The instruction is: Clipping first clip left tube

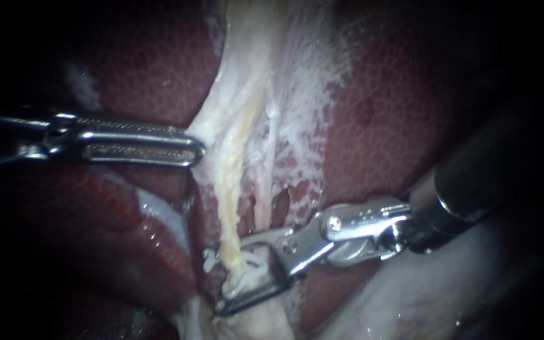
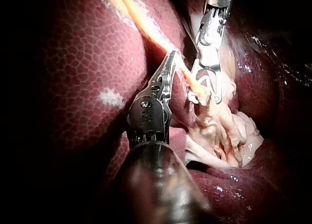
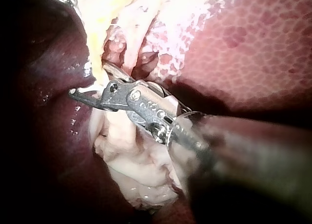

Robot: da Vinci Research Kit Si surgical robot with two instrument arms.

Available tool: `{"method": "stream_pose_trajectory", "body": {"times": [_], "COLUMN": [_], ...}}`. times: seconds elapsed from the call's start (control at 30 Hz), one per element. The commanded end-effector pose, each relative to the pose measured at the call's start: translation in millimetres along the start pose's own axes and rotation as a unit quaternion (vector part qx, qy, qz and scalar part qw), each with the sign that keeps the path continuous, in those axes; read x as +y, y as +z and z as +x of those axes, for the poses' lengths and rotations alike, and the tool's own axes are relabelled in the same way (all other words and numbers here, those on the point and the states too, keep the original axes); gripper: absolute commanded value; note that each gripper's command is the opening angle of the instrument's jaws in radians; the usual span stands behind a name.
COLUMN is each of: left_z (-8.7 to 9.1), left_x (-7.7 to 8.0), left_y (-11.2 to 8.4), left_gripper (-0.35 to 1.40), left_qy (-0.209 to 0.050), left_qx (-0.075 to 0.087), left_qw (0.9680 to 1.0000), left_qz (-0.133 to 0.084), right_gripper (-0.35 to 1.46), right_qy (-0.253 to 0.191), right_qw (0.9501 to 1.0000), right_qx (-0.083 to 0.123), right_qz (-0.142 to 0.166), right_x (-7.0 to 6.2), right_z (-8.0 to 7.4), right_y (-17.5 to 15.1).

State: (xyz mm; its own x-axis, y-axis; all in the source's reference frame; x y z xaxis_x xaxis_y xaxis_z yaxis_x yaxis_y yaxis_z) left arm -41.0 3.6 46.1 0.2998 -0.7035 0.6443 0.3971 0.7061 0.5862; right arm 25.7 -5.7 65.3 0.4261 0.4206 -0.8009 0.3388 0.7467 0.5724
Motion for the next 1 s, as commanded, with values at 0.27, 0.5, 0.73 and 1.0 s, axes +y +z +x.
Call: {"method": "stream_pose_trajectory", "body": {"times": [0.27, 0.5, 0.73, 1.0], "left_z": [0.0, 0.0, 0.0, 0.0], "left_x": [0.0, 0.0, 0.0, 0.0], "left_y": [0.0, 0.1, 0.2, 0.2], "left_gripper": [-0.35, -0.35, -0.35, -0.35], "left_qy": [0.000, 0.000, 0.000, 0.000], "left_qx": [0.000, 0.000, 0.000, 0.000], "left_qw": [1.0000, 1.0000, 1.0000, 1.0000], "left_qz": [-0.001, -0.001, -0.001, -0.001], "right_gripper": [-0.08, -0.35, -0.35, -0.35], "right_qy": [0.025, 0.037, 0.040, 0.040], "right_qw": [0.9997, 0.9993, 0.9992, 0.9992], "right_qx": [0.000, 0.002, -0.001, -0.001], "right_qz": [0.003, -0.001, -0.001, -0.001], "right_x": [0.4, 1.4, 1.4, 1.3], "right_z": [-0.3, -0.8, -0.9, -1.0], "right_y": [-0.6, -1.6, -1.7, -1.7]}}
